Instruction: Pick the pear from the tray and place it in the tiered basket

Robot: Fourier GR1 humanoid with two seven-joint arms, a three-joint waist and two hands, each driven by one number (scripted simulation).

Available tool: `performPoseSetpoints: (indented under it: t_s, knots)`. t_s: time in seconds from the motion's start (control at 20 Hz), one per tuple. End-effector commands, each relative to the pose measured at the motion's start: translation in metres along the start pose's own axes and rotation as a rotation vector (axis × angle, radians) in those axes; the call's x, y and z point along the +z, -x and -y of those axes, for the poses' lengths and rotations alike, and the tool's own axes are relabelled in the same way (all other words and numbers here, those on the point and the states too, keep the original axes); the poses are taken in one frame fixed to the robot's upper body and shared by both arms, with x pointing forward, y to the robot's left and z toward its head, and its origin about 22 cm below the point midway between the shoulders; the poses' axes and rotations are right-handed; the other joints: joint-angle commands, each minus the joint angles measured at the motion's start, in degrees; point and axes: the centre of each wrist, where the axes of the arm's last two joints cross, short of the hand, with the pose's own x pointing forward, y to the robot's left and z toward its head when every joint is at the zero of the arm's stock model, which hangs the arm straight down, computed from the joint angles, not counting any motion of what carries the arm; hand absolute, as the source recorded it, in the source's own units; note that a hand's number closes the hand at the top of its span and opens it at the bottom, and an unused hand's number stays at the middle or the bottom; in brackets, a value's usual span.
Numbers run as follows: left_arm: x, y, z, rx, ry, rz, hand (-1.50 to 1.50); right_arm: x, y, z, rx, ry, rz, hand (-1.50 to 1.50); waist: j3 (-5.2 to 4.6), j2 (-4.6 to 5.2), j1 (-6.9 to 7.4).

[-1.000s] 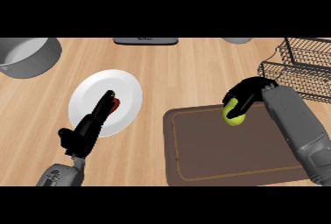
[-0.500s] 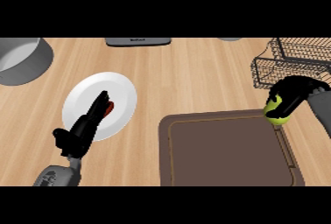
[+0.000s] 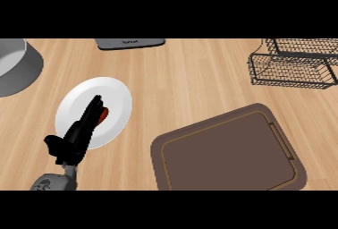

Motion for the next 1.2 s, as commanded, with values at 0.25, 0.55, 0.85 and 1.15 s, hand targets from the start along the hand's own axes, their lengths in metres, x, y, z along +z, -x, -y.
performPoseSetpoints:
  t_s: [0.25, 0.55, 0.85, 1.15]
  knots:
    - [-0.001, -0.003, 0.018, -0.004, 0.056, 0.024, 0.00, 0.063, 0.095, 0.036, -0.299, 0.371, 0.332, 1.50, -0.16, 0.25, 2.98]
    - [-0.010, -0.005, 0.027, -0.004, 0.115, 0.018, 0.00, 0.095, 0.115, 0.069, -0.317, 0.440, 0.396, 1.50, -0.49, 0.98, 7.34]
    - [-0.019, -0.015, 0.034, -0.015, 0.142, 0.038, 0.00, 0.088, 0.081, 0.104, -0.402, 0.443, 0.396, 1.50, -0.67, 0.98, 9.36]
    - [-0.030, -0.014, 0.019, -0.031, 0.142, 0.046, 0.00, 0.068, 0.028, 0.129, -0.391, 0.389, 0.390, 1.50, -0.83, 0.91, 8.99]
